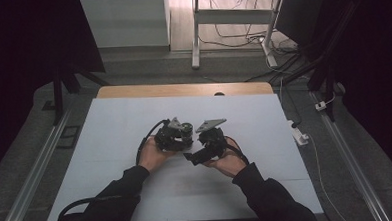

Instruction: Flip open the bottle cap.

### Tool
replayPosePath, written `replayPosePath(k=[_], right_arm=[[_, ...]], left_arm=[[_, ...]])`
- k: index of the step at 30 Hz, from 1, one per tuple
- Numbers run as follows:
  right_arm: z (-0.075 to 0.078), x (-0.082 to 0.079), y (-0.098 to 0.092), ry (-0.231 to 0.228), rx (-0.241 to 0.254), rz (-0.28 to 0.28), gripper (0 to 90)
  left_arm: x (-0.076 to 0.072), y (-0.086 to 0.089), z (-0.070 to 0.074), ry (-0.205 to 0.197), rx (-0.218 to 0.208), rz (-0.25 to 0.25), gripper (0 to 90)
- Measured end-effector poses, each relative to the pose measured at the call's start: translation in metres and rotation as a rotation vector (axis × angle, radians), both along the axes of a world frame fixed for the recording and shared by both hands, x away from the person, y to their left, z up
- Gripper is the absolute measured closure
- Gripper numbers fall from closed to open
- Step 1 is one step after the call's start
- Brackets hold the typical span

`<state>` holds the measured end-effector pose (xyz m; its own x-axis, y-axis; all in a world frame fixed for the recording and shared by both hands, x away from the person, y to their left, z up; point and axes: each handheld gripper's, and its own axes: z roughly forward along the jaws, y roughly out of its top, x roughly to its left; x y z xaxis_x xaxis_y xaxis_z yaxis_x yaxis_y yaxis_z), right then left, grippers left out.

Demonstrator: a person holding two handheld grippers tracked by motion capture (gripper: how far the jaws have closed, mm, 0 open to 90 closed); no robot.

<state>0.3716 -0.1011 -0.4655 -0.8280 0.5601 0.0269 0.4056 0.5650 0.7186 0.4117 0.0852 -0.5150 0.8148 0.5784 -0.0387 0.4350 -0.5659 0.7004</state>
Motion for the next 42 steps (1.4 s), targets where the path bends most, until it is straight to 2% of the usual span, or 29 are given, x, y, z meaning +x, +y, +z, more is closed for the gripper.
replayPosePath(k=[1,2,3,5,6,9,10,11,12,14,15,16,18,19,20,33,38,42], right_arm=[[0.001,0.000,-0.001,-0.008,0.005,-0.004,8.2],[0.001,0.000,-0.001,-0.008,0.005,-0.004,8.2],[0.003,0.001,-0.002,-0.016,0.014,0.006,17.3],[0.005,0.003,-0.004,-0.028,0.023,0.009,25.8],[0.005,0.003,-0.004,-0.028,0.023,0.009,25.8],[0.008,0.004,-0.006,-0.029,0.030,0.007,39.1],[0.009,0.005,-0.006,-0.029,0.032,0.013,43.5],[0.010,0.006,-0.006,-0.023,0.022,0.023,51.5],[0.010,0.006,-0.006,-0.023,0.022,0.023,51.5],[0.010,0.009,-0.005,-0.012,0.020,0.035,60.0],[0.010,0.011,-0.004,-0.002,0.021,0.048,68.2],[0.010,0.011,-0.004,0.000,0.020,0.051,72.0],[0.010,0.013,-0.003,-0.002,0.016,0.059,75.3],[0.010,0.015,-0.003,0.004,0.022,0.067,83.3],[0.010,0.016,-0.002,0.006,0.025,0.072,87.4],[0.012,0.027,0.004,0.032,0.045,0.049,89.5],[0.012,0.027,0.005,0.030,0.046,0.061,89.5],[0.016,0.027,0.004,0.024,0.067,0.051,89.5]], left_arm=[[0.000,0.000,0.000,0.000,0.000,0.000,53.9],[0.000,0.000,0.000,0.000,0.000,0.000,53.9],[0.000,0.000,0.000,0.000,0.000,0.001,53.9],[0.000,0.000,0.000,0.000,-0.001,0.001,53.9],[0.000,0.000,0.000,0.000,-0.001,0.000,53.9],[0.000,0.000,0.000,-0.001,-0.001,0.001,53.9],[0.000,0.000,0.000,-0.001,-0.002,0.001,53.9],[0.000,0.000,0.000,-0.001,-0.002,0.001,53.9],[0.000,0.000,0.000,-0.001,-0.003,0.002,53.9],[0.000,0.000,0.000,-0.001,-0.002,0.002,53.9],[0.000,0.000,0.000,-0.002,-0.002,0.002,53.9],[0.000,0.000,-0.001,-0.003,-0.002,0.003,53.9],[0.000,0.000,-0.001,-0.003,-0.002,0.002,53.9],[-0.001,0.000,-0.001,-0.003,-0.004,0.004,53.9],[-0.001,0.000,-0.001,-0.003,-0.001,0.002,53.9],[-0.001,-0.001,-0.001,-0.006,-0.010,0.008,54.0],[-0.001,0.000,-0.001,-0.006,-0.006,0.006,54.0],[-0.001,-0.001,-0.001,-0.010,-0.010,0.011,54.0]])
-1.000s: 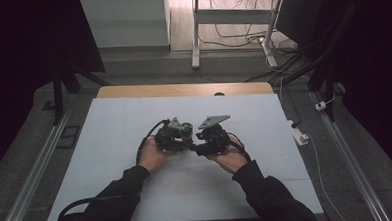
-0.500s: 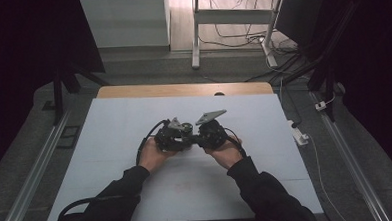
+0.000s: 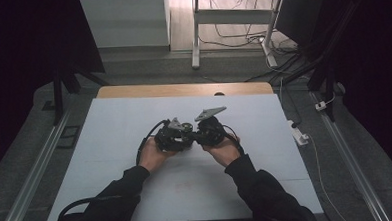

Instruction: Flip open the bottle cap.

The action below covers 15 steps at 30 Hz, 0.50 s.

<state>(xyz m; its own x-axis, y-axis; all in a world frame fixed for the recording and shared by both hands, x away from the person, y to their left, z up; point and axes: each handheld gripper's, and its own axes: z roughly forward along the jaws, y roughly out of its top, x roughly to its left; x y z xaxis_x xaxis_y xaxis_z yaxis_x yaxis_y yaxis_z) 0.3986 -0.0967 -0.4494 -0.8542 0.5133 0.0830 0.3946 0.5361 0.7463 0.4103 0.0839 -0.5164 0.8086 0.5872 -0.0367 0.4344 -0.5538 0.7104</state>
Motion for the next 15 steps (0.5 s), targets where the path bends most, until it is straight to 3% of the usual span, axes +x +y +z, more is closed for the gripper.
replayPosePath(k=[15], right_arm=[[0.0078,0.0057,0.0000,-0.005,0.014,-0.016,89.6]], left_arm=[[0.0000,0.0006,0.0002,-0.001,0.009,-0.006,54.1]])
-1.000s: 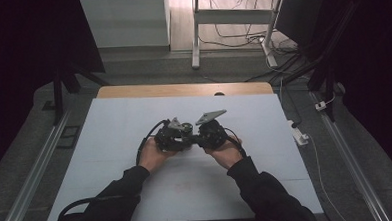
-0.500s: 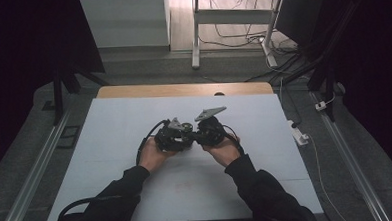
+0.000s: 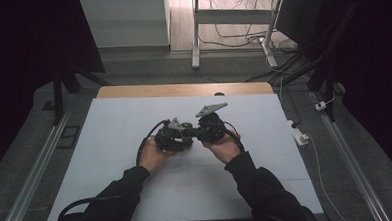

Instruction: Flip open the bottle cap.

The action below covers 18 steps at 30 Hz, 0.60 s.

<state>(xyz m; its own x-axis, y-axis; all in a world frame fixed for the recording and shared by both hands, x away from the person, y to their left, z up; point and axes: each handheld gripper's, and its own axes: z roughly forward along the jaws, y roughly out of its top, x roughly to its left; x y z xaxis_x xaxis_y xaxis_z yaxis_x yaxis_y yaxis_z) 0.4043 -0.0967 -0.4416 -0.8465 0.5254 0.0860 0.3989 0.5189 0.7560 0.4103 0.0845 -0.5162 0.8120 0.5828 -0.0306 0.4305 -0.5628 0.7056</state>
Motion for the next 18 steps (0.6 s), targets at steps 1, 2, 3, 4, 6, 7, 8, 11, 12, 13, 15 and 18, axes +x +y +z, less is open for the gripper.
replayPosePath(k=[1,2,3,4,6,7,8,11,12,13,15,18], right_arm=[[0.001,0.000,0.000,-0.001,0.000,0.000,89.6],[0.002,0.001,0.000,-0.004,0.000,-0.001,89.6],[0.002,0.001,0.000,-0.004,0.000,-0.001,89.6],[0.002,0.002,0.000,-0.005,0.000,-0.001,89.6],[0.004,0.003,0.000,-0.007,0.002,-0.003,89.6],[0.005,0.004,0.000,-0.011,0.003,-0.004,89.6],[0.005,0.005,0.000,-0.011,0.006,-0.007,89.6],[0.007,0.007,0.000,-0.015,0.010,-0.012,89.6],[0.007,0.008,0.000,-0.018,0.010,-0.013,89.6],[0.008,0.009,0.000,-0.019,0.010,-0.014,89.6],[0.009,0.010,0.000,-0.018,0.013,-0.020,89.6],[0.010,0.012,0.001,-0.023,0.018,-0.024,89.6]], left_arm=[[0.000,0.000,0.000,0.000,0.000,0.000,54.1],[0.000,0.000,0.000,0.000,0.000,0.000,54.0],[0.000,0.000,0.000,0.000,-0.001,0.002,54.0],[0.000,0.000,0.000,0.000,-0.003,0.003,54.0],[0.000,0.000,0.000,-0.001,-0.002,0.003,54.1],[0.000,0.000,0.000,-0.001,-0.002,0.003,54.0],[0.000,0.000,0.000,-0.001,-0.003,0.003,54.1],[0.000,0.000,0.000,-0.002,-0.001,0.001,54.1],[0.000,0.000,0.000,-0.002,-0.002,0.002,54.0],[0.000,0.000,0.000,-0.002,-0.002,0.001,54.1],[0.000,0.000,0.000,-0.003,-0.002,0.001,54.0],[0.000,0.000,-0.001,-0.002,-0.004,0.001,54.1]])
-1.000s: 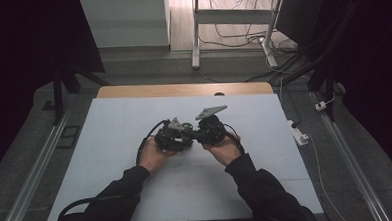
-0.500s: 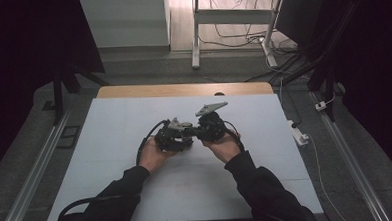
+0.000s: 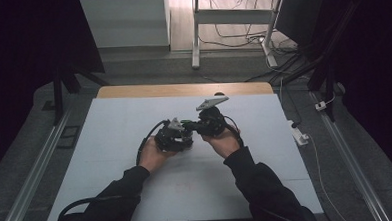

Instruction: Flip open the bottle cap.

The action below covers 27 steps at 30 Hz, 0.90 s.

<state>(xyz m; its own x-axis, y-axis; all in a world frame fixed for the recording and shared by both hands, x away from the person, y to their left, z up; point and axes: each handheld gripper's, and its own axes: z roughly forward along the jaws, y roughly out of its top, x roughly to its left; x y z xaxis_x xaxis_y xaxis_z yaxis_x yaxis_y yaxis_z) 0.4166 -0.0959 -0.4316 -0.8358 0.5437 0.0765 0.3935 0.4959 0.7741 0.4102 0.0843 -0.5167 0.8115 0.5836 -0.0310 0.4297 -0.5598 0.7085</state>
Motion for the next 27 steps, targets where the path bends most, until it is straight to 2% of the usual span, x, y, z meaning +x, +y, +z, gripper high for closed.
replayPosePath(k=[17,25,26,27], right_arm=[[-0.005,0.016,-0.001,0.014,0.006,-0.052,89.5],[-0.004,0.013,-0.001,0.008,0.004,-0.040,89.2],[-0.004,0.012,-0.001,0.007,0.005,-0.040,87.4],[-0.002,0.011,-0.002,0.004,0.007,-0.037,85.1]], left_arm=[[0.000,0.000,0.000,0.000,0.002,0.002,53.9],[0.002,0.000,0.001,0.012,0.008,-0.005,52.8],[0.003,-0.001,0.001,0.023,0.012,-0.012,51.5],[0.003,-0.001,0.000,0.024,0.017,-0.014,41.7]])
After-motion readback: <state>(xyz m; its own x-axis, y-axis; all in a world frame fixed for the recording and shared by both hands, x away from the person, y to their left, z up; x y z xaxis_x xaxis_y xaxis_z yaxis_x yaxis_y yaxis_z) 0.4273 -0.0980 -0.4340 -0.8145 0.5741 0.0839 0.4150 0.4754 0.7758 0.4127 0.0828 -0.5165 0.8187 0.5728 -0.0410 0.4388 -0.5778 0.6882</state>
